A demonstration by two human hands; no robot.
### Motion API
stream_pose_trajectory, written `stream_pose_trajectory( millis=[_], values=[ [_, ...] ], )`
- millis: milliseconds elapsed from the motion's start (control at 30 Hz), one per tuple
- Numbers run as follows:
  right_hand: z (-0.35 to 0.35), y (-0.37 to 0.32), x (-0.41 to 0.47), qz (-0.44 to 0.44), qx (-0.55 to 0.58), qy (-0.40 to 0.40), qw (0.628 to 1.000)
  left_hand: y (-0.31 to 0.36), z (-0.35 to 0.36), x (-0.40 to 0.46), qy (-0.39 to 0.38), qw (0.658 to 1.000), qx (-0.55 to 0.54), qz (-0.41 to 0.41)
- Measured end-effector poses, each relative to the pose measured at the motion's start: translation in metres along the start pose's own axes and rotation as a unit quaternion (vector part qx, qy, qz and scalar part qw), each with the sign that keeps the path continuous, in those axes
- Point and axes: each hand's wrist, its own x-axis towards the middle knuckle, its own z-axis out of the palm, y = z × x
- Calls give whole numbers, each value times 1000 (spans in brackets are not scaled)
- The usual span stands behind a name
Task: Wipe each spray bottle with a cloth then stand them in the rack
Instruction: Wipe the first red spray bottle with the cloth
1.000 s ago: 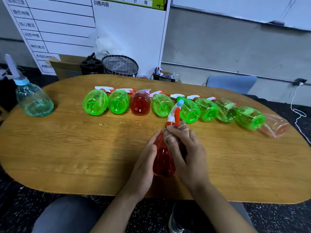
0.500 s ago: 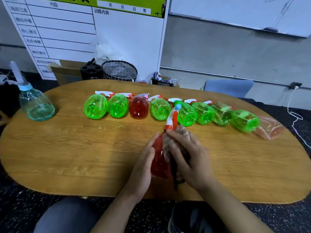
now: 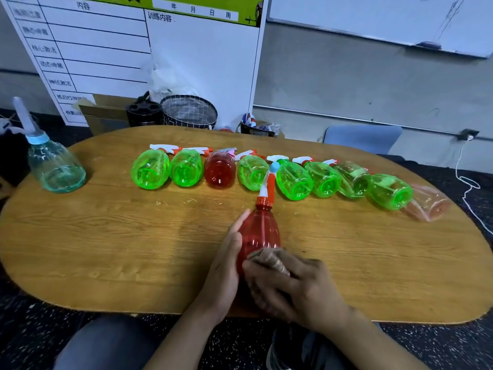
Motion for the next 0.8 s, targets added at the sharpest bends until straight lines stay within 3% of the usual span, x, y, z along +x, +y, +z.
stream_pose_trajectory(
  millis=[133, 200, 433, 600, 700, 800],
  values=[
    [-4, 15, 34, 232, 72, 92, 966, 1, 5, -2, -38, 999, -15, -11],
    [3, 16, 47, 291, 92, 109, 946, 1, 5, -2, -42, 999, -18, -15],
    [16, -6, 19, 164, 63, 91, 980, -2, -2, 2, -4, 1000, 15, 2],
    [15, -10, -9, 60, 22, 13, 998, 4, -1, -1, -7, 1000, 24, 11],
    [7, -21, -9, 102, 93, 45, 989, 11, 0, -4, -11, 999, 46, 19],
    [3, -31, -1, 247, 192, 141, 939, 19, 2, -9, -34, 998, 60, 0]
  ],
)
